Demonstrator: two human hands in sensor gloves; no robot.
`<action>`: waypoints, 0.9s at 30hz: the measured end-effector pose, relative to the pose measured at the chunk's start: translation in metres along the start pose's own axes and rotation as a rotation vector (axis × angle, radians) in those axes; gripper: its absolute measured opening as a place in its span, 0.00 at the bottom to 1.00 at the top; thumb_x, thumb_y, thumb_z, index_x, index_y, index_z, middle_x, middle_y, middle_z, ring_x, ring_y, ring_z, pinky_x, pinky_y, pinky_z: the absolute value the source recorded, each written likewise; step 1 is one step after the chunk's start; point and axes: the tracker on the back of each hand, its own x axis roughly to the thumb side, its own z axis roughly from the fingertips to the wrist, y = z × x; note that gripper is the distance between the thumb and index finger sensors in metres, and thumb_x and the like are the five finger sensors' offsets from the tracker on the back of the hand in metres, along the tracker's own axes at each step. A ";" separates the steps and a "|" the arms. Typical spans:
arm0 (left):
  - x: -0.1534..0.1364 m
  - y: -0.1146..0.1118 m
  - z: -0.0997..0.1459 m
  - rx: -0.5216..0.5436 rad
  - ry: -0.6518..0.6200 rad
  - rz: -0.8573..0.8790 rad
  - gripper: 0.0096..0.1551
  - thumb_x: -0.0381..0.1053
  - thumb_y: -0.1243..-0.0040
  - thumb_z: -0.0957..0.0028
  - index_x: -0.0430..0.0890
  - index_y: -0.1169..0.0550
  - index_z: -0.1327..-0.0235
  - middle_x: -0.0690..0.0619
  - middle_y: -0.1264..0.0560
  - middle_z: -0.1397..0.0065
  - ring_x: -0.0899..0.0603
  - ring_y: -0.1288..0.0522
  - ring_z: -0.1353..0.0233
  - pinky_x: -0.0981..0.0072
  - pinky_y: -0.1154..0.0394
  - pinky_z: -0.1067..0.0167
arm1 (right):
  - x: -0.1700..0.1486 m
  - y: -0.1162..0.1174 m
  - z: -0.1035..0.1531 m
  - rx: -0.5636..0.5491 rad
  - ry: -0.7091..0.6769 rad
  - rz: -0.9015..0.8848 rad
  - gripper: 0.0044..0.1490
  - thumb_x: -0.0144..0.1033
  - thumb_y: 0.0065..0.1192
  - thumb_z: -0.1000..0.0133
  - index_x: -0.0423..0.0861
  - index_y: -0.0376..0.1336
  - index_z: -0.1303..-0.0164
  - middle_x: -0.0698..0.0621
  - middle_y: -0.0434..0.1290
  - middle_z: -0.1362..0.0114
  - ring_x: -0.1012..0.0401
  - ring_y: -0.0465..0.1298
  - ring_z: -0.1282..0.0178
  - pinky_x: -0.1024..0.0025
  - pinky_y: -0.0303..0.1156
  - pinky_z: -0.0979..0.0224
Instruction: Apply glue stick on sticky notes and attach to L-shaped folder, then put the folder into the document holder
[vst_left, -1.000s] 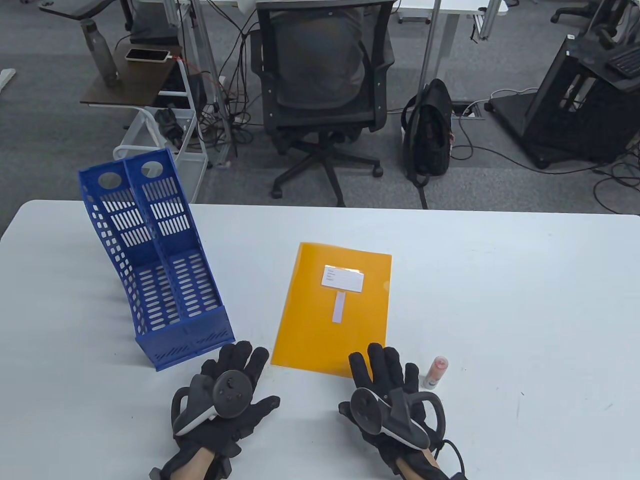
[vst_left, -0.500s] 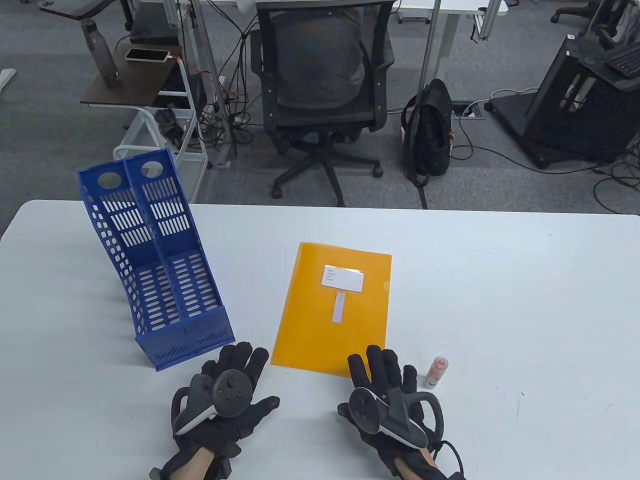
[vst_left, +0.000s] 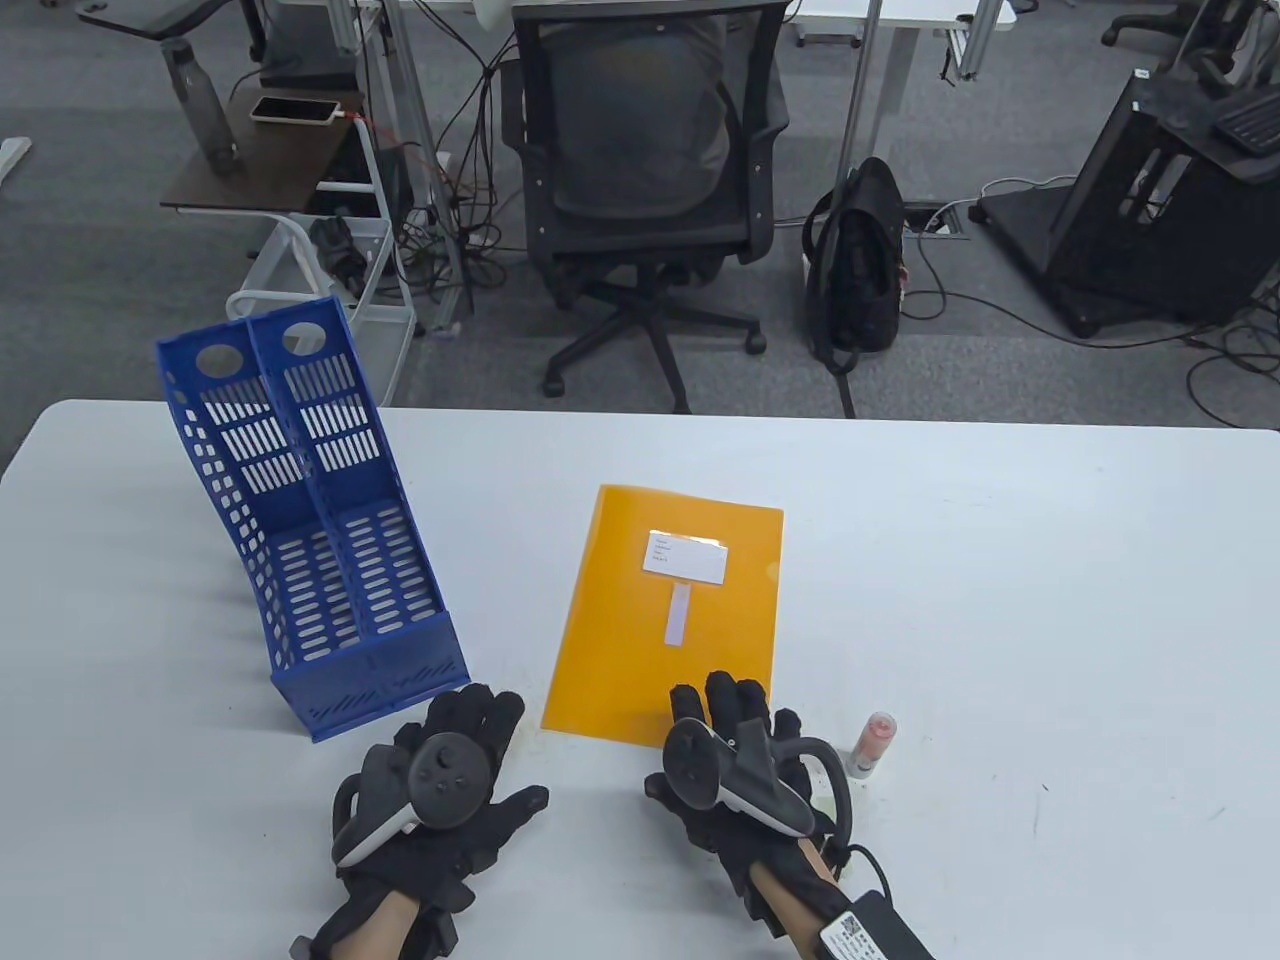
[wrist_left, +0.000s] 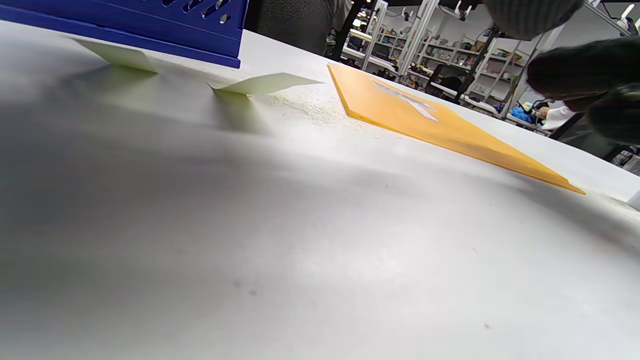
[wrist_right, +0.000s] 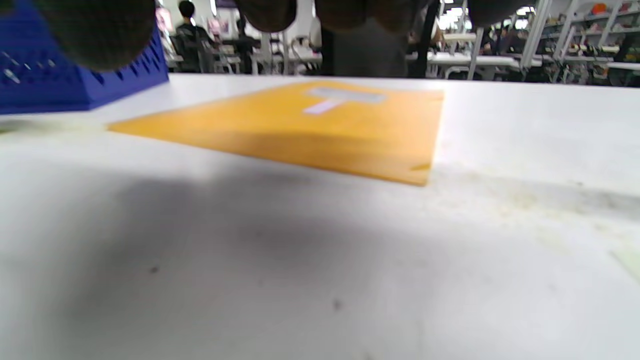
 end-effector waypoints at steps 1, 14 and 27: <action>0.000 0.000 0.000 0.001 0.000 0.003 0.54 0.73 0.51 0.48 0.61 0.65 0.23 0.51 0.67 0.14 0.40 0.68 0.16 0.31 0.66 0.25 | 0.001 0.000 -0.004 0.017 0.013 0.005 0.57 0.65 0.52 0.48 0.47 0.41 0.15 0.36 0.42 0.15 0.38 0.46 0.18 0.29 0.49 0.25; -0.005 0.003 0.002 0.010 -0.003 0.043 0.53 0.72 0.50 0.46 0.59 0.64 0.22 0.50 0.65 0.13 0.40 0.66 0.15 0.32 0.64 0.25 | 0.008 0.021 -0.064 0.166 0.130 0.004 0.52 0.65 0.48 0.47 0.52 0.42 0.16 0.39 0.42 0.14 0.40 0.45 0.18 0.30 0.48 0.25; -0.007 0.004 0.002 0.017 0.002 0.054 0.53 0.71 0.50 0.46 0.57 0.62 0.21 0.49 0.64 0.13 0.39 0.65 0.15 0.32 0.63 0.25 | 0.010 0.024 -0.044 0.180 0.015 -0.025 0.49 0.64 0.48 0.47 0.52 0.48 0.17 0.38 0.48 0.16 0.37 0.52 0.20 0.33 0.56 0.26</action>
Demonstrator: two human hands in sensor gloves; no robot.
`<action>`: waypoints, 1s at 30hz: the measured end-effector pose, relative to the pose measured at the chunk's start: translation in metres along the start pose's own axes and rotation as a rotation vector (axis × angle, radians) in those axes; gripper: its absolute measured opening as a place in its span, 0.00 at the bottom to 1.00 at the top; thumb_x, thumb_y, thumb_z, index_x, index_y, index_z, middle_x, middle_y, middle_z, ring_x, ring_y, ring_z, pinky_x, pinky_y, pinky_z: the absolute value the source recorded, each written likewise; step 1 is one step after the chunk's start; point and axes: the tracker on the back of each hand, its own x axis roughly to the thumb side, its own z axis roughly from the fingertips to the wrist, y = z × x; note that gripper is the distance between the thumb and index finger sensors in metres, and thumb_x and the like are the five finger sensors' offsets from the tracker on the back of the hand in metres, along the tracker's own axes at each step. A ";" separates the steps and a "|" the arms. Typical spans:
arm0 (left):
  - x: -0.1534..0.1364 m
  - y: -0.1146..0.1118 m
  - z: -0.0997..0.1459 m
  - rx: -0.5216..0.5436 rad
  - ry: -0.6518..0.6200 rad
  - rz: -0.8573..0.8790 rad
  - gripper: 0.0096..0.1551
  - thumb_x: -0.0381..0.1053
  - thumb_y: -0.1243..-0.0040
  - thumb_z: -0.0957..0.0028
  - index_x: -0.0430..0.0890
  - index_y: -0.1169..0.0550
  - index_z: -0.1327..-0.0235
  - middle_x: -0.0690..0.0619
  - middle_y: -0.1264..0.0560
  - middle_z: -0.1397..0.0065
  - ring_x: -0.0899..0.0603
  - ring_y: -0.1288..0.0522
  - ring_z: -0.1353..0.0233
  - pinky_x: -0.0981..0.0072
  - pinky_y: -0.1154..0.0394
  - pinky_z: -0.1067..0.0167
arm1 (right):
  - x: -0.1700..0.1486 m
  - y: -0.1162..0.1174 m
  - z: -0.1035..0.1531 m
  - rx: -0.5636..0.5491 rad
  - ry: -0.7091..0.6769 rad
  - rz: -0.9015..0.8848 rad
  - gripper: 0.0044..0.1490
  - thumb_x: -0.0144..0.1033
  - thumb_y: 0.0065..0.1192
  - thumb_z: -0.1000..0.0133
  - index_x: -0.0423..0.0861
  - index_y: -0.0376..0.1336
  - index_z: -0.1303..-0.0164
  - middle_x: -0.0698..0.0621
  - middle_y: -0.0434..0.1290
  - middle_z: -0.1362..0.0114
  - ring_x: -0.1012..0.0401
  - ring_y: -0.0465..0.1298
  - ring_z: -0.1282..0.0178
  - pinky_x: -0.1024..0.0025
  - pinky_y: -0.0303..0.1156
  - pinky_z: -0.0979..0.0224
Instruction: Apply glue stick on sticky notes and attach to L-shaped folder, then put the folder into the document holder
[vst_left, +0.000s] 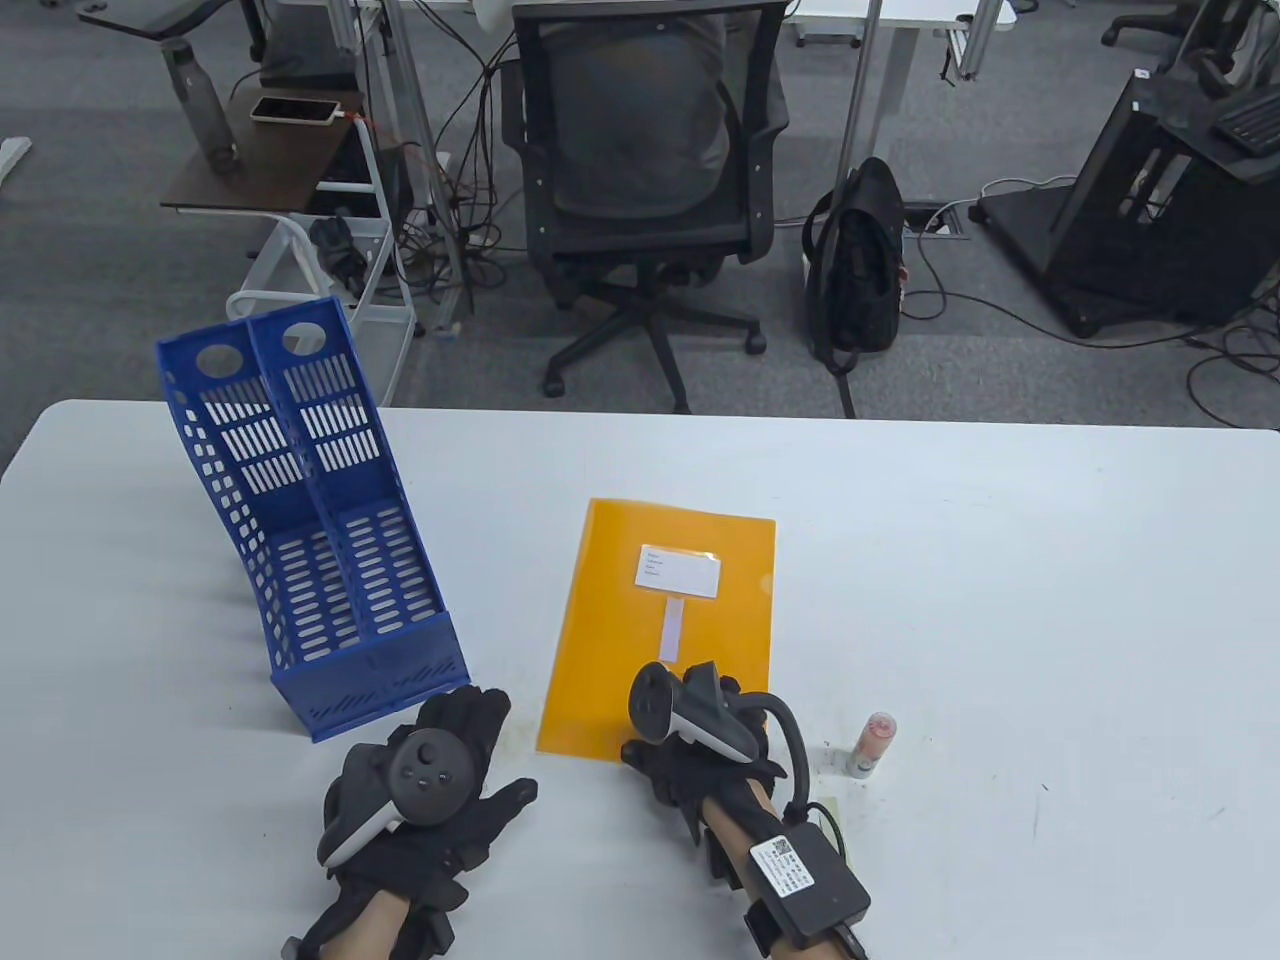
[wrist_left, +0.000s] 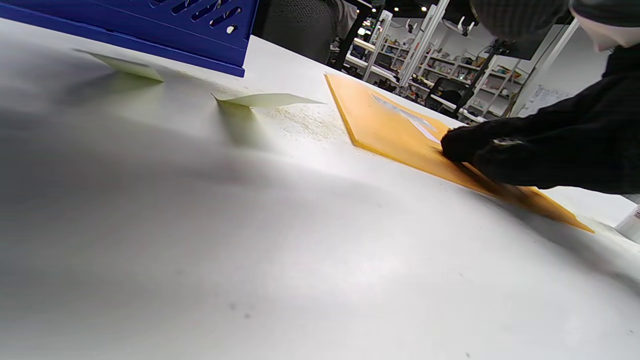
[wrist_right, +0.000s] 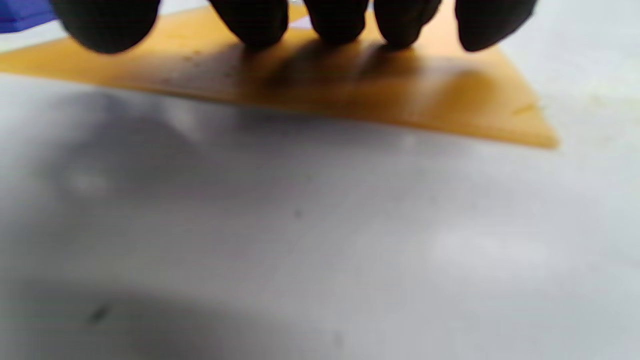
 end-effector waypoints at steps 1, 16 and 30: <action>0.000 0.000 0.000 0.002 0.001 -0.001 0.53 0.71 0.50 0.46 0.57 0.62 0.21 0.49 0.64 0.13 0.39 0.65 0.15 0.32 0.63 0.25 | 0.001 0.002 0.004 0.001 -0.015 0.001 0.49 0.63 0.48 0.47 0.52 0.48 0.17 0.38 0.48 0.16 0.37 0.52 0.20 0.33 0.56 0.26; 0.000 0.000 0.000 0.001 0.004 -0.002 0.53 0.71 0.50 0.46 0.57 0.63 0.21 0.49 0.64 0.13 0.39 0.65 0.15 0.32 0.63 0.25 | 0.017 0.023 0.056 0.010 -0.178 0.092 0.49 0.63 0.49 0.47 0.51 0.49 0.17 0.36 0.48 0.16 0.37 0.53 0.21 0.34 0.57 0.27; 0.001 0.000 0.001 -0.012 0.023 -0.005 0.53 0.71 0.50 0.46 0.57 0.62 0.21 0.49 0.64 0.13 0.39 0.65 0.16 0.32 0.63 0.25 | 0.022 0.033 0.073 -0.009 -0.225 0.130 0.49 0.63 0.49 0.47 0.51 0.49 0.17 0.36 0.49 0.16 0.36 0.55 0.22 0.35 0.60 0.28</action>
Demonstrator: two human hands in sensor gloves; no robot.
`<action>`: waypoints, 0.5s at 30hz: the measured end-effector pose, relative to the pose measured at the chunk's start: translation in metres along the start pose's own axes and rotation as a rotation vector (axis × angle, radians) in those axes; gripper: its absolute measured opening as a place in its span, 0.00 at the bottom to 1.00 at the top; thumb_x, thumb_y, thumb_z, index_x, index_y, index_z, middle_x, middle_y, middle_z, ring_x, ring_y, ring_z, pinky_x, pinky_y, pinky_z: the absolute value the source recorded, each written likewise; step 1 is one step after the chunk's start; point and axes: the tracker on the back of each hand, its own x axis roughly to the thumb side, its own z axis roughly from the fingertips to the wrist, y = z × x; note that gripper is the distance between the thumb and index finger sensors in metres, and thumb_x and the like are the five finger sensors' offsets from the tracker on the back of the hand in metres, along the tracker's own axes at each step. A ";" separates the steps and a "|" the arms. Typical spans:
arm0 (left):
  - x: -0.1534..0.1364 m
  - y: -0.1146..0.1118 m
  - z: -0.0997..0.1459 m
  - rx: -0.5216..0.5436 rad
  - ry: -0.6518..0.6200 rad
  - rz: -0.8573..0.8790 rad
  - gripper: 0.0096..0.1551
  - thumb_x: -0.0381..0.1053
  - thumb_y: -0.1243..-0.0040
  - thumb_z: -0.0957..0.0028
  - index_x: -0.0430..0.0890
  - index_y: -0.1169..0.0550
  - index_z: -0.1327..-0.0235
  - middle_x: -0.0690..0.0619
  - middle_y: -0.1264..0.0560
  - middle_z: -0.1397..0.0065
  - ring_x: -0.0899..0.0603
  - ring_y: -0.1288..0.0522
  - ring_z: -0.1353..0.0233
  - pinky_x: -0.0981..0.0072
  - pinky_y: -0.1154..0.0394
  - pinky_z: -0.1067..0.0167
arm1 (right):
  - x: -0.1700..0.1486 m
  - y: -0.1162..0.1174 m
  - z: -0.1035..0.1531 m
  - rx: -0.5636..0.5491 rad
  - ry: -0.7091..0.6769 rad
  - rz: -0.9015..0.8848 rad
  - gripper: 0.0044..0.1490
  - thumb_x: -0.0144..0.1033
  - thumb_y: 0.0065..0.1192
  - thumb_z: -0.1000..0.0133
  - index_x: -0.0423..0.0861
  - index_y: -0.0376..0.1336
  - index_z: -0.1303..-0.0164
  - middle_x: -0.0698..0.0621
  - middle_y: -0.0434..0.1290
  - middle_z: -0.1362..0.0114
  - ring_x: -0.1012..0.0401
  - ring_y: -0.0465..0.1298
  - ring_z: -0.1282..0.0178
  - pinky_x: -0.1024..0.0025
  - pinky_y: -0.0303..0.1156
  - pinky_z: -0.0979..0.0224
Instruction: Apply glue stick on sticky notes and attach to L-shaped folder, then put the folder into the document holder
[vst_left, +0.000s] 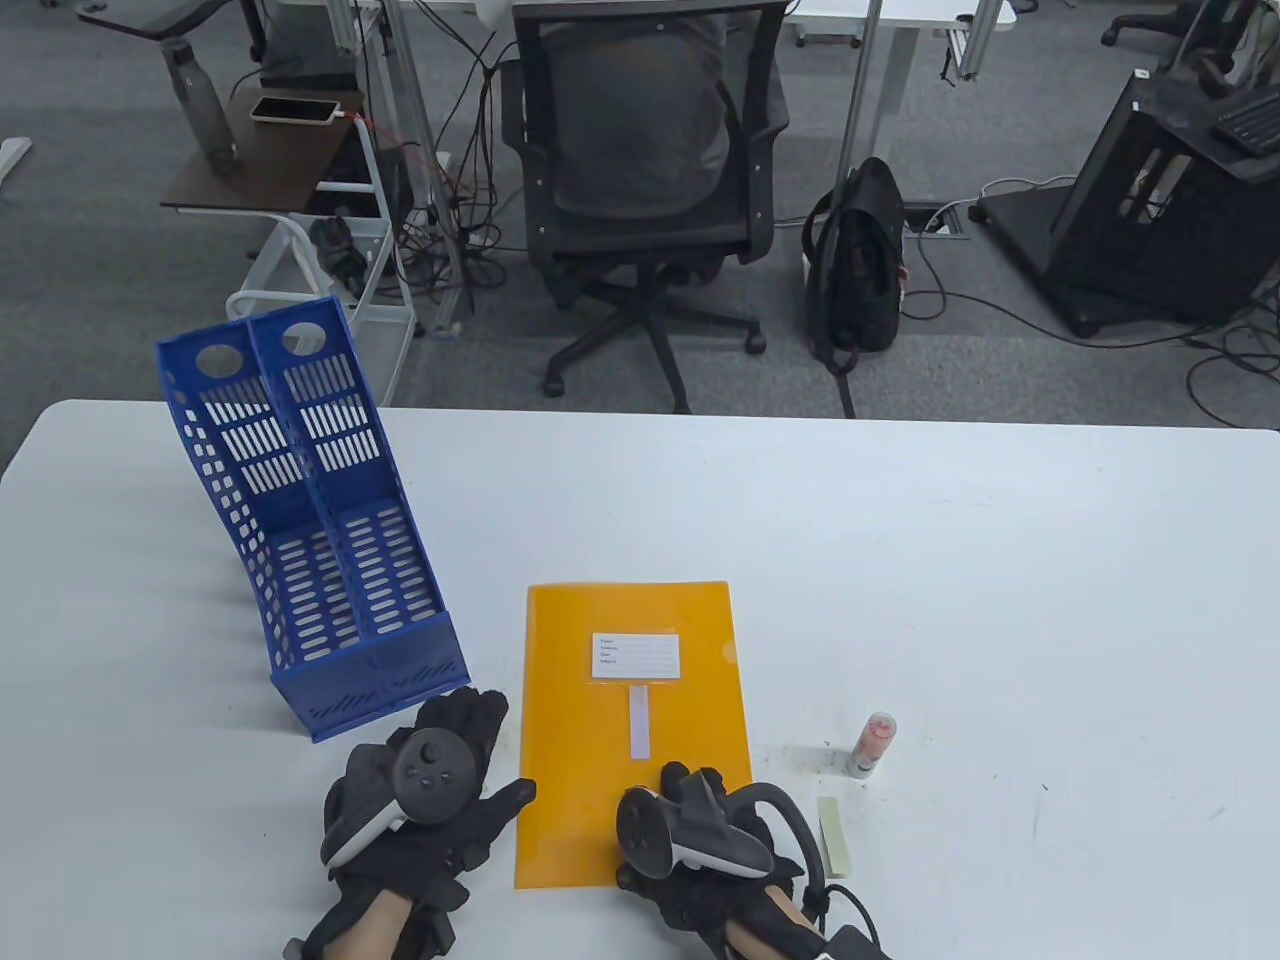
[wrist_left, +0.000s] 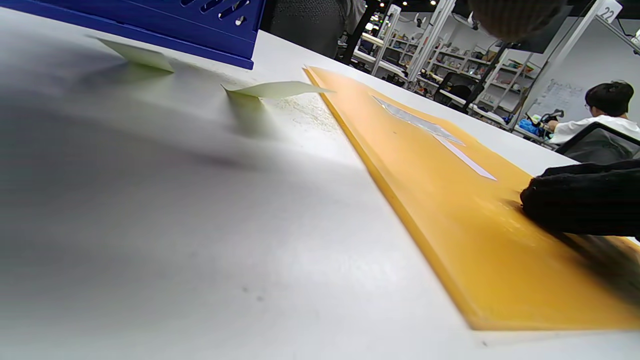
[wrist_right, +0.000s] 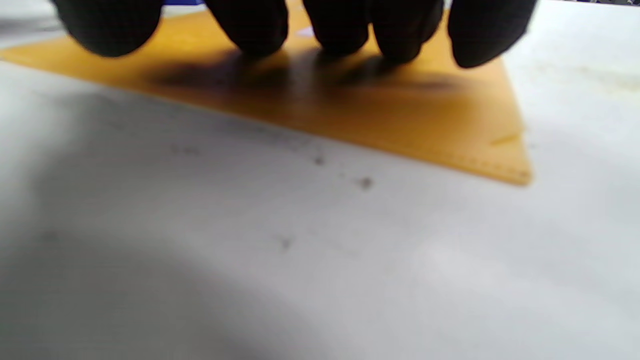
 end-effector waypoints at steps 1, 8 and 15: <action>0.000 0.000 0.000 -0.001 0.001 0.000 0.53 0.71 0.50 0.46 0.57 0.63 0.21 0.49 0.64 0.13 0.39 0.65 0.16 0.32 0.63 0.25 | 0.000 0.000 0.000 -0.002 0.000 0.001 0.49 0.63 0.49 0.47 0.51 0.49 0.17 0.35 0.50 0.16 0.36 0.55 0.22 0.35 0.60 0.28; 0.000 0.000 0.000 -0.003 0.002 0.000 0.53 0.71 0.50 0.46 0.57 0.62 0.21 0.49 0.64 0.13 0.39 0.65 0.16 0.32 0.63 0.25 | 0.005 0.001 0.002 -0.018 -0.002 0.024 0.50 0.64 0.49 0.47 0.49 0.50 0.17 0.34 0.51 0.17 0.35 0.58 0.23 0.36 0.63 0.29; 0.000 0.000 0.000 -0.003 0.002 0.000 0.53 0.71 0.50 0.46 0.57 0.63 0.21 0.49 0.64 0.13 0.39 0.65 0.16 0.32 0.63 0.25 | 0.004 0.000 0.002 -0.038 -0.002 0.009 0.50 0.64 0.50 0.47 0.49 0.52 0.18 0.34 0.53 0.18 0.35 0.59 0.24 0.37 0.63 0.30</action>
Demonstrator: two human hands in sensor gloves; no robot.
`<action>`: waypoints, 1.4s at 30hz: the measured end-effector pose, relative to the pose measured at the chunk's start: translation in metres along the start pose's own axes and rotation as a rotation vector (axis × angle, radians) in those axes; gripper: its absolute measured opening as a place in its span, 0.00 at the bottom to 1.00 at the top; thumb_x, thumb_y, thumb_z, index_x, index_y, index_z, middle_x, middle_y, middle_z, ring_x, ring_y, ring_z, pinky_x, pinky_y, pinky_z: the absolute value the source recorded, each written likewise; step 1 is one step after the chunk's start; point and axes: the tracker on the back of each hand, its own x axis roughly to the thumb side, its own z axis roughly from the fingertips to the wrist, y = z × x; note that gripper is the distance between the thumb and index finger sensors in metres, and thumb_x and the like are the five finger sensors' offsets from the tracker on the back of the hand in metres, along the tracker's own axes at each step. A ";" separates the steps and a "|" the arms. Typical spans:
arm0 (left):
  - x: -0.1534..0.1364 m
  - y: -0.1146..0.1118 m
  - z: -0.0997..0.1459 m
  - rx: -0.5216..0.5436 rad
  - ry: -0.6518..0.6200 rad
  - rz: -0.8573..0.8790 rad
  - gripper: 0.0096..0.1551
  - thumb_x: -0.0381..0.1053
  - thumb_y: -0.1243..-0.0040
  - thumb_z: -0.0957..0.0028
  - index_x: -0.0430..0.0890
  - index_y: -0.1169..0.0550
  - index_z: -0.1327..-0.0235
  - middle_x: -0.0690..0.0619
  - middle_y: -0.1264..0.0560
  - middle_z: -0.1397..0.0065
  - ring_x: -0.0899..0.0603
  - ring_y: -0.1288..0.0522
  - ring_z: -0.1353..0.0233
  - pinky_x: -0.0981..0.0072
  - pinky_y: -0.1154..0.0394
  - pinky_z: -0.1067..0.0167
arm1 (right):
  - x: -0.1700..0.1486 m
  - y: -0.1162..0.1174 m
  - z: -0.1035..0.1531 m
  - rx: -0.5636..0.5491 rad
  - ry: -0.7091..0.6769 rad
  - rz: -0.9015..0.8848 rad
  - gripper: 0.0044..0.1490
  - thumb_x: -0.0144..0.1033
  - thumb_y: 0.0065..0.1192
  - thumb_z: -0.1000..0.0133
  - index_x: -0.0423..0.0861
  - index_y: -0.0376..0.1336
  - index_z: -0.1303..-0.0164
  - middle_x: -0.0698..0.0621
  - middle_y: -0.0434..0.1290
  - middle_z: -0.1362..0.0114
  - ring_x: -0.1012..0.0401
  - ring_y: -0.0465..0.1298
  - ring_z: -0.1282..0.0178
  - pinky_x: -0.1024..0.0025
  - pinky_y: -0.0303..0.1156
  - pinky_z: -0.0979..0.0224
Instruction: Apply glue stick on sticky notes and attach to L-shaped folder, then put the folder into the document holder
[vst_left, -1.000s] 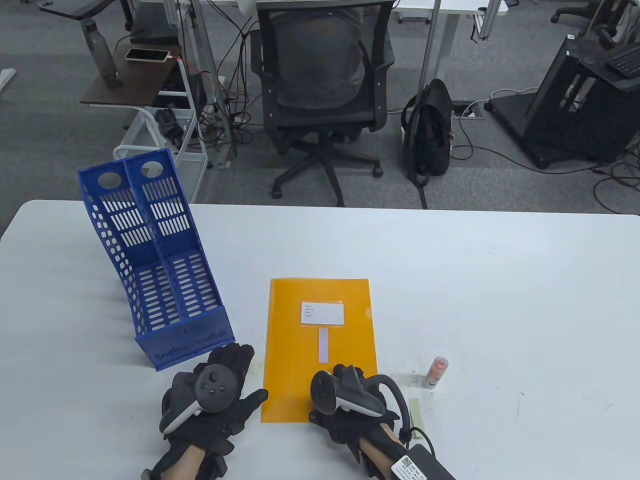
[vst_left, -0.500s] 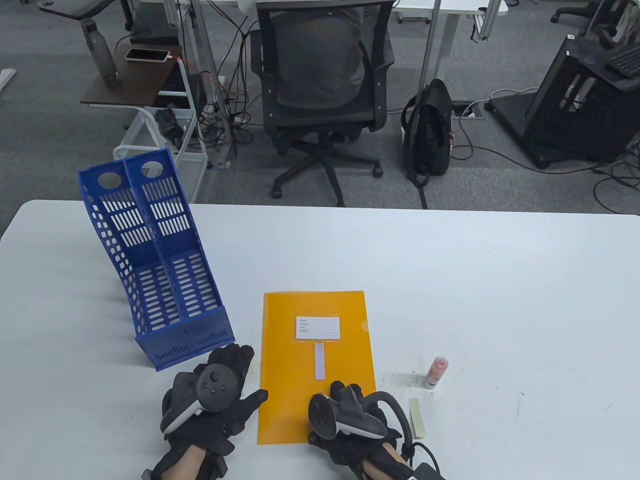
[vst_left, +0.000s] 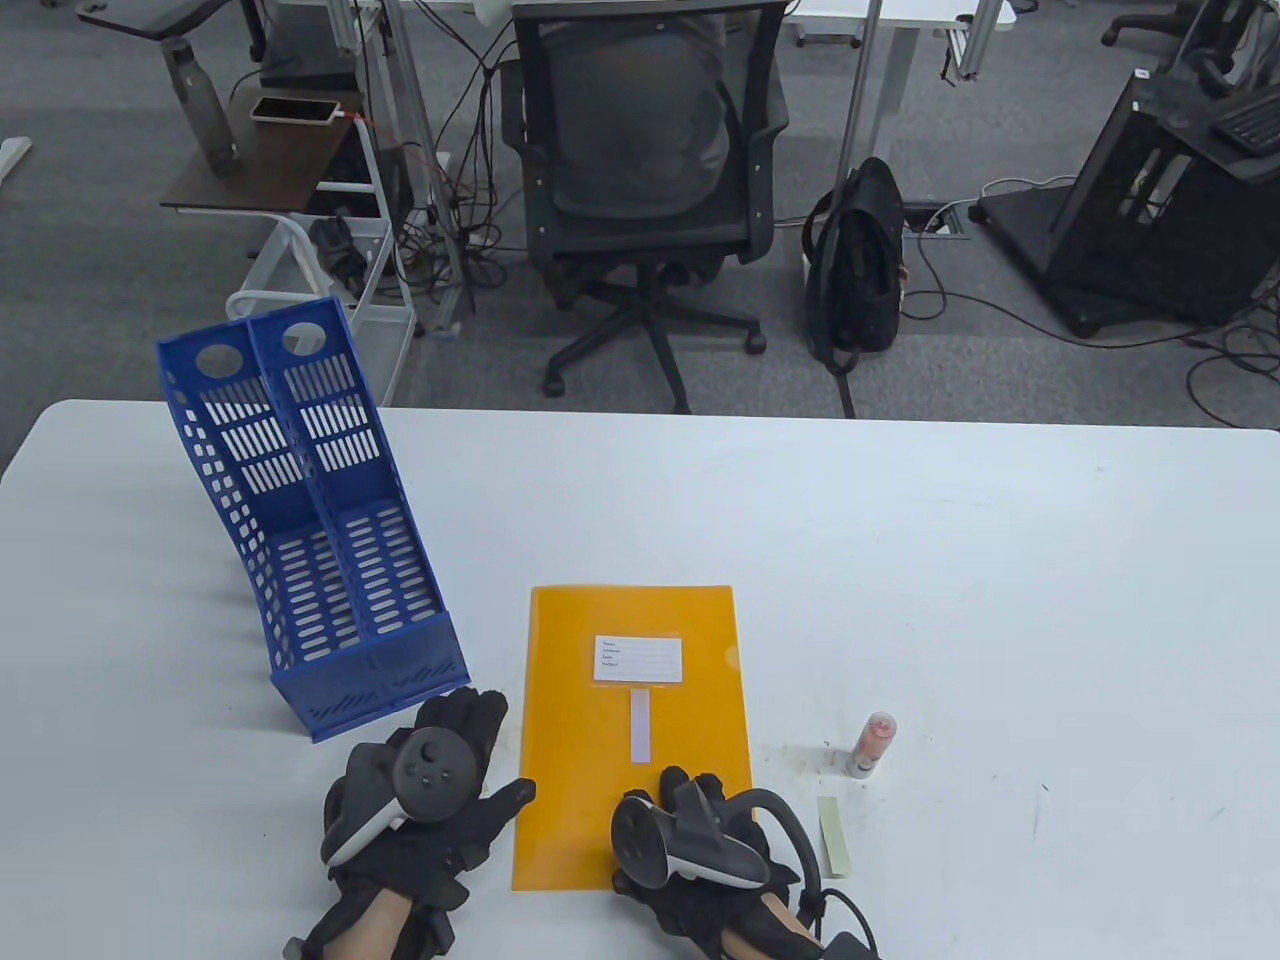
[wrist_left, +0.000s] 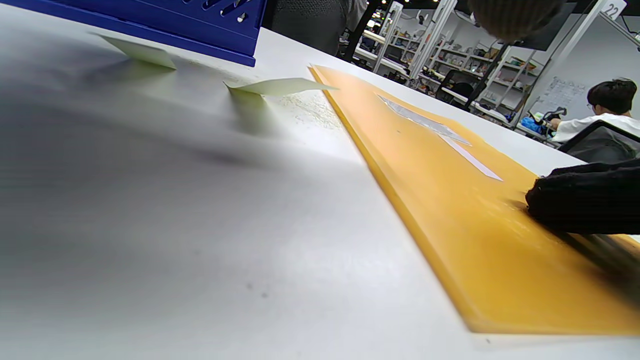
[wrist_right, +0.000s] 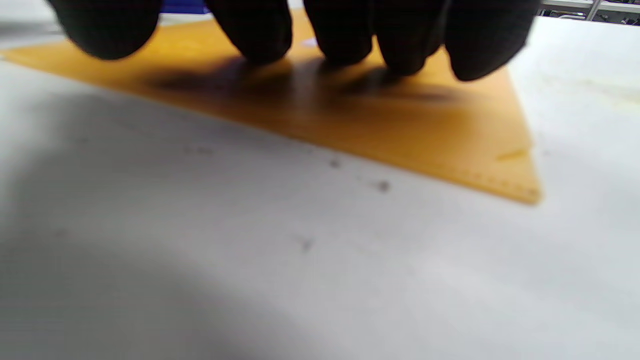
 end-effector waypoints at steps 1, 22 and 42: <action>0.000 0.000 0.000 0.000 0.000 0.000 0.53 0.71 0.50 0.46 0.57 0.62 0.21 0.49 0.64 0.13 0.39 0.65 0.16 0.32 0.63 0.25 | -0.001 -0.001 0.000 -0.003 0.001 -0.011 0.50 0.64 0.50 0.47 0.49 0.52 0.18 0.34 0.53 0.18 0.35 0.59 0.24 0.36 0.64 0.30; -0.001 0.001 0.000 -0.003 -0.003 0.011 0.53 0.71 0.50 0.46 0.57 0.63 0.21 0.49 0.65 0.13 0.39 0.66 0.16 0.32 0.63 0.25 | -0.130 -0.094 0.056 -0.481 0.350 -0.358 0.45 0.49 0.68 0.48 0.43 0.61 0.22 0.34 0.56 0.17 0.33 0.58 0.22 0.30 0.57 0.28; 0.002 0.002 0.000 0.066 -0.035 0.035 0.51 0.69 0.49 0.46 0.55 0.59 0.20 0.48 0.60 0.13 0.38 0.61 0.17 0.34 0.61 0.24 | -0.183 -0.046 0.043 -0.296 0.548 -0.359 0.36 0.37 0.67 0.46 0.39 0.65 0.27 0.33 0.73 0.30 0.44 0.80 0.44 0.45 0.75 0.42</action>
